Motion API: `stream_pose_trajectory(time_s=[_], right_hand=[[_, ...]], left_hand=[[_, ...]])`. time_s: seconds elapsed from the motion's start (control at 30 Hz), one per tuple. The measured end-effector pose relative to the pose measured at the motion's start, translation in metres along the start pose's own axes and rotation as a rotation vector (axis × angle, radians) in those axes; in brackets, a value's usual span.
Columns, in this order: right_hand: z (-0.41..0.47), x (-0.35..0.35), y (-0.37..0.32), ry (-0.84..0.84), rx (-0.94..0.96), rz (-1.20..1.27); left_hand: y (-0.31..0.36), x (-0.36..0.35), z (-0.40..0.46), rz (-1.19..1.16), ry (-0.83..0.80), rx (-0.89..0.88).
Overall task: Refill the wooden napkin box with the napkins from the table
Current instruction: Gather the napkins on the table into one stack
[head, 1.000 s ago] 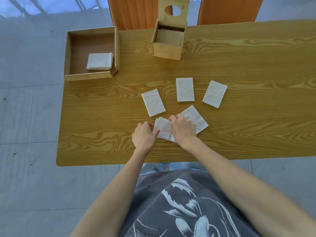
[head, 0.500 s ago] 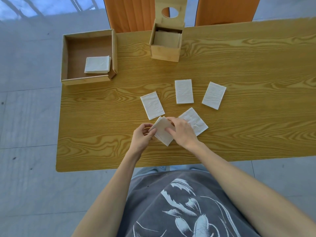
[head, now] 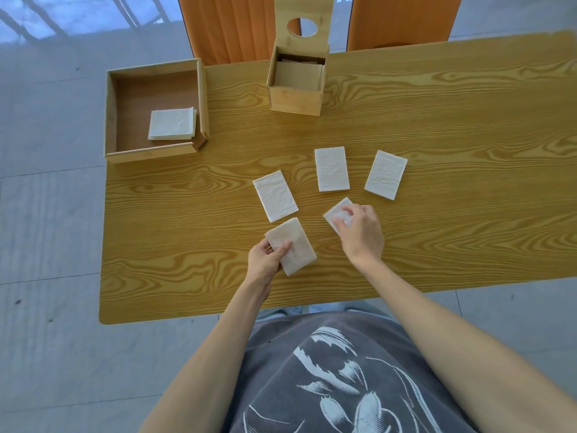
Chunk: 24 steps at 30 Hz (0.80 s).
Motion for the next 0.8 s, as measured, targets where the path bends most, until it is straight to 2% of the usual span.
stream_pose_trajectory(time_s=[0.17, 0.43, 0.57, 0.67, 0.73, 0.8], right_hand=[[0.01, 0.007, 0.017, 0.001, -0.156, -0.237], [0.012, 0.01, 0.014, -0.033, -0.156, -0.182], [0.013, 0.011, 0.018, -0.135, -0.163, 0.056], [0.012, 0.009, 0.016, -0.188, -0.099, 0.354], [0.009, 0.007, 0.01, -0.291, -0.094, 0.602], [0.005, 0.0, 0.001, -0.419, -0.075, 0.724]], left_hand=[[-0.003, -0.001, -0.001, -0.089, -0.006, 0.049], [0.001, -0.002, -0.002, -0.227, -0.01, 0.09], [0.002, -0.002, -0.005, -0.288, -0.018, 0.103], [0.003, -0.002, -0.008, -0.307, -0.043, 0.104], [0.003, -0.002, -0.01, -0.316, -0.048, 0.106], [0.004, -0.002, -0.011, -0.313, -0.051, 0.103]])
Point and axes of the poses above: each hand's wrist, its own z-axis towards the middle knuckle, its own x-axis out of the back of the hand, y = z × x, the point moved 3 cm from there along z, towards the middle knuckle, and after that the axes turned 10 degrees about -y, right-handed, at the moved point
